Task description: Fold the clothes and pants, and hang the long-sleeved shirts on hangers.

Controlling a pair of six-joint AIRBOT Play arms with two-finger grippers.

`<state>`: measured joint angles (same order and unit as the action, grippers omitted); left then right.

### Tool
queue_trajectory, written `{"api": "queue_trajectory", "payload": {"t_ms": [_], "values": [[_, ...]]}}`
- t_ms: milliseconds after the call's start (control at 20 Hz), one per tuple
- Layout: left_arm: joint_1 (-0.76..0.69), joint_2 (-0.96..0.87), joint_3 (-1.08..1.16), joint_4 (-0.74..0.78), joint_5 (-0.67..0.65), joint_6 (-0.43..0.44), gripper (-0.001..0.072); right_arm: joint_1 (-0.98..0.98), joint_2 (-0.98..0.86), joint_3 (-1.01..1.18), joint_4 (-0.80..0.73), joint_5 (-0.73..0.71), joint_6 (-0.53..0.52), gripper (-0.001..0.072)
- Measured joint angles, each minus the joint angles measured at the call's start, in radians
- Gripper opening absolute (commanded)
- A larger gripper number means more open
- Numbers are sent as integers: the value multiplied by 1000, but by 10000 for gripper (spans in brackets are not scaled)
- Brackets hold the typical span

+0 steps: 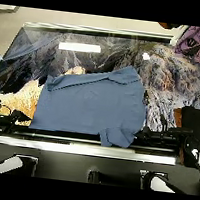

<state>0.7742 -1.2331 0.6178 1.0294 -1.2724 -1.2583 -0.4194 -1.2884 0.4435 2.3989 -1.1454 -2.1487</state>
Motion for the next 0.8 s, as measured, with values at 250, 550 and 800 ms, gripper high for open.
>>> {"api": "queue_trajectory", "payload": {"t_ms": [250, 550, 800], "values": [[-63, -45, -10, -24, 8, 17, 449, 0, 1, 0, -2, -6, 10, 30], [-133, -78, -13, -16, 42, 31, 16, 0, 58, -1, -13, 19, 27, 28], [-188, -54, 50, -95, 10, 55, 13, 39, 151, 89, 4, 21, 56, 27]]}}
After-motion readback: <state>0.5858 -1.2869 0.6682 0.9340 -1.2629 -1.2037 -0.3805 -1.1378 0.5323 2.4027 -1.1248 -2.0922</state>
